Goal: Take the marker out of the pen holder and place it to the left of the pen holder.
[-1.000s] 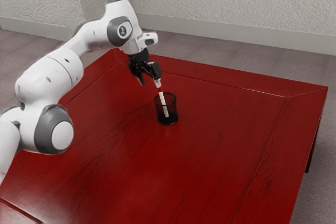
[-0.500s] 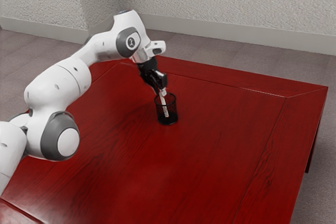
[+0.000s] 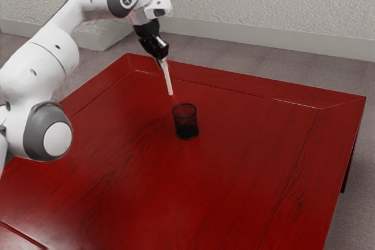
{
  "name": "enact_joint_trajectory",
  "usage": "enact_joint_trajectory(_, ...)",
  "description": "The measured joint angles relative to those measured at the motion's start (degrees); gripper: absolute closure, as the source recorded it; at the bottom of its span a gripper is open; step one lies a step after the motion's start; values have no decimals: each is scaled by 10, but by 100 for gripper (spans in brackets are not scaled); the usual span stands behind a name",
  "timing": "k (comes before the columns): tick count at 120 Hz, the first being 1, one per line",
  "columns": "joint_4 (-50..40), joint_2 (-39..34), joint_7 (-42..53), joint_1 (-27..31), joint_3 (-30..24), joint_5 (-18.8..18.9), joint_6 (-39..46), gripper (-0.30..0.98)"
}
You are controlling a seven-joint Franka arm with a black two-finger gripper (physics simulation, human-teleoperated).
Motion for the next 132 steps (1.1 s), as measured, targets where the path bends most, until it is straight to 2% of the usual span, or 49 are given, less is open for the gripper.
enact_joint_trajectory(16,-1,-62,3,11,1,23,-60,78)
enact_joint_trajectory(24,-10,-63,5,18,2,56,-96,78)
enact_joint_trajectory(43,-27,-28,9,29,2,151,-186,79)
enact_joint_trajectory(63,-23,40,15,38,2,212,-251,79)
enact_joint_trajectory(84,-3,96,24,35,1,232,-263,78)
enact_joint_trajectory(118,-5,141,33,34,-4,236,-237,78)
enact_joint_trajectory(132,-6,143,34,32,-5,231,-232,54)
